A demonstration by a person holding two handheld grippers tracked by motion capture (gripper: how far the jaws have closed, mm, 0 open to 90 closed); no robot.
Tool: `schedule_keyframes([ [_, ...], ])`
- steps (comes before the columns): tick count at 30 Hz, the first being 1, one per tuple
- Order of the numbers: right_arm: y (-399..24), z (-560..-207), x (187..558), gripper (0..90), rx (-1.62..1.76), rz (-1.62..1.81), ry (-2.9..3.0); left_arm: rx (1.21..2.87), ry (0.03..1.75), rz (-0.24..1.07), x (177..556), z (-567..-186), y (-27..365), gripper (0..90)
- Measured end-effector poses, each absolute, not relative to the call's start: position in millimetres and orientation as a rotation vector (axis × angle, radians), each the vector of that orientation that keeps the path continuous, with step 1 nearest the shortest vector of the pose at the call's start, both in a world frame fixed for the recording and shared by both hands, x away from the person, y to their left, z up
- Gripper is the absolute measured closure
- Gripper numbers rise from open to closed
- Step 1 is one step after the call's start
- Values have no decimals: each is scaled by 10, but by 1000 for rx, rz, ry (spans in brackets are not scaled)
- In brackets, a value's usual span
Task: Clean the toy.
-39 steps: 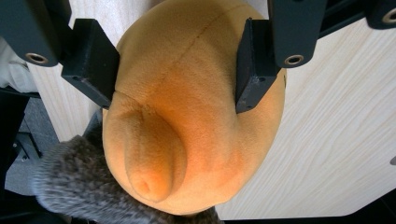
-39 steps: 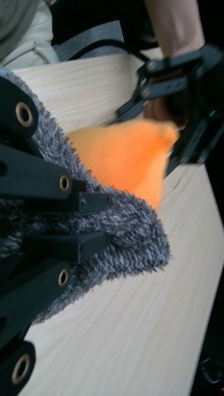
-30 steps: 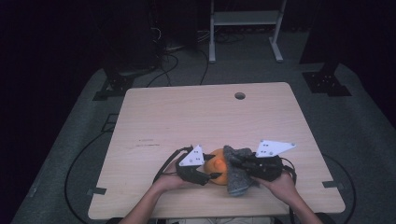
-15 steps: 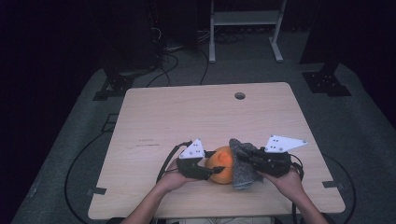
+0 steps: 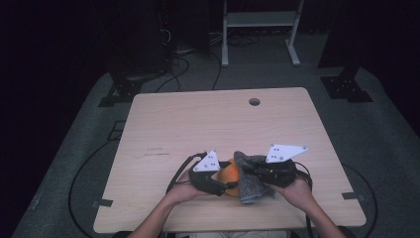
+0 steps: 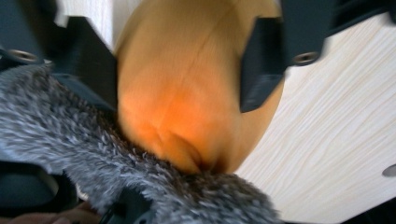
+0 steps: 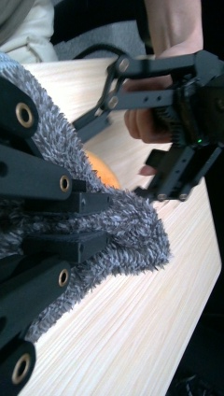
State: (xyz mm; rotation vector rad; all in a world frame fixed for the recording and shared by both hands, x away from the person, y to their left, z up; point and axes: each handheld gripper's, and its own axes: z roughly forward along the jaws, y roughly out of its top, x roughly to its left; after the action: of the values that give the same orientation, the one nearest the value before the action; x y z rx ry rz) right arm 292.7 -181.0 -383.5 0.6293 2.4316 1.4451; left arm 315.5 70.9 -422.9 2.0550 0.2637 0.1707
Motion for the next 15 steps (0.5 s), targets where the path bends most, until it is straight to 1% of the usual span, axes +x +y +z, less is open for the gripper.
schedule_keyframes([
  [2, -1856, -3842, 2918, 819, 647, 1441, 2419, 2073, 259, 184, 3180, -4265, 697, 162],
  [3, -1875, -3846, 2921, 819, 653, 1452, 2414, 2087, 258, 190, 3189, -4291, 683, 138],
  [4, -1886, -3853, 2923, 819, 660, 1458, 2410, 2098, 254, 202, 3196, -4317, 670, 134],
  [5, -1890, -3854, 2925, 819, 663, 1463, 2411, 2090, 252, 207, 3196, -4338, 665, 155],
  [7, -1882, -3814, 2906, 819, 662, 1485, 2396, 2082, 248, 240, 3178, -4340, 659, 288],
  [8, -1848, -3743, 2854, 819, 630, 1550, 2386, 2077, 248, 251, 3166, -4333, 652, 368],
  [9, -1848, -3743, 2854, 819, 630, 1550, 2386, 2080, 241, 270, 3152, -4324, 642, 368],
  [10, -1766, -3689, 2806, 818, 584, 1541, 2386, 2081, 232, 287, 3133, -4317, 631, 412],
  [11, -1766, -3689, 2806, 818, 584, 1541, 2386, 2079, 226, 296, 3122, -4311, 628, 412],
  [13, -1732, -3705, 2819, 819, 567, 1492, 2391, 2063, 246, 281, 3124, -4307, 645, 434],
  [15, -1794, -3771, 2872, 819, 612, 1511, 2385, 2042, 270, 262, 3145, -4305, 683, 451],
])
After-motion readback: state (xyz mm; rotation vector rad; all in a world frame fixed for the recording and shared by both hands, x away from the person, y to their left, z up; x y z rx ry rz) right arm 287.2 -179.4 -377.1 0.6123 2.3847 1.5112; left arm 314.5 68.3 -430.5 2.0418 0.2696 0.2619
